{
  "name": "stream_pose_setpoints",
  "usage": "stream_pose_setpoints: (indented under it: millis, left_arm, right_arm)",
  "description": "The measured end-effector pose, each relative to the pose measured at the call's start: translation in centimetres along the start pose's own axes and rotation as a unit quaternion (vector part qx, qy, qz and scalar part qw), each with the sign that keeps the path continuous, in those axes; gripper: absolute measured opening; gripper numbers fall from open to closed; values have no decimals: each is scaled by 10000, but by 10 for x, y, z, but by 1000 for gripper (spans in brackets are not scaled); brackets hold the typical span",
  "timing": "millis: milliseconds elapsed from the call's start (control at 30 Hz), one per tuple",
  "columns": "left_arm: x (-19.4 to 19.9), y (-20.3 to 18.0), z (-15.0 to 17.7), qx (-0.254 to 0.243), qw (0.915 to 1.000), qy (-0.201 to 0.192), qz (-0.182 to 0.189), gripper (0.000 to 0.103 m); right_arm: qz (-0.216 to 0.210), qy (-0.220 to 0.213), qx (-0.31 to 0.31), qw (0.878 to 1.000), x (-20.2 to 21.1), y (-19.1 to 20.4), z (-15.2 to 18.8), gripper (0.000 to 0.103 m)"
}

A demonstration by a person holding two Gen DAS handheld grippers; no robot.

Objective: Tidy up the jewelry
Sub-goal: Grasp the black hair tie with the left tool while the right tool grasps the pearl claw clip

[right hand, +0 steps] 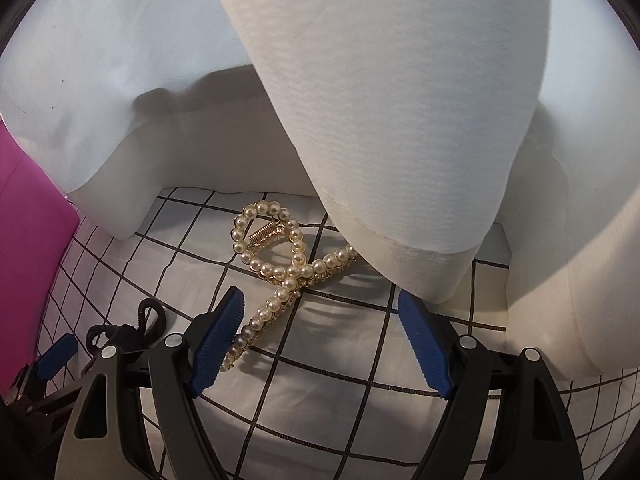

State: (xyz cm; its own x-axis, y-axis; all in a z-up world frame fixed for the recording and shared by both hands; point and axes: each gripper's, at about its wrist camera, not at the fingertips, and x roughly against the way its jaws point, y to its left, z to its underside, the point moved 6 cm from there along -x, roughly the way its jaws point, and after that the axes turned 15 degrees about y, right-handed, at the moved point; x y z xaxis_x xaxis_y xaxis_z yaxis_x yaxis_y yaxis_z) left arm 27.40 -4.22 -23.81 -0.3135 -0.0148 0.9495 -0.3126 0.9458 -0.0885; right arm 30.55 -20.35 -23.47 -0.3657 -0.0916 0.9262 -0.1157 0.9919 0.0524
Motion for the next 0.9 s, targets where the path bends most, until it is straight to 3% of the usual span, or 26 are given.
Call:
stream_pose_setpoints:
  millis: [167, 200, 433, 567, 700, 900]
  left_arm:
    - [4, -4, 6, 66, 9999, -104, -85, 94]
    - [6, -6, 7, 37, 9999, -132, -59, 88]
    - [20, -19, 20, -233, 9983, -161, 506, 20]
    - [26, -19, 25, -318, 9980, -156, 523, 14]
    - [31, -8, 33, -178, 9974, -47, 704, 13]
    - [46, 5, 40, -158, 9973, -12, 723, 13]
  right_arm:
    - [166, -89, 89, 9998, -1, 5, 1, 76]
    - [270, -81, 180, 9994, -1, 7, 4, 76]
    - [349, -123, 351, 9987, 2, 20, 15, 74]
    - [340, -184, 418, 9984, 7, 24, 22, 58]
    - [290, -224, 538, 9979, 11, 28, 26, 10]
    - [-99, -231, 619, 9978, 21, 33, 43, 10]
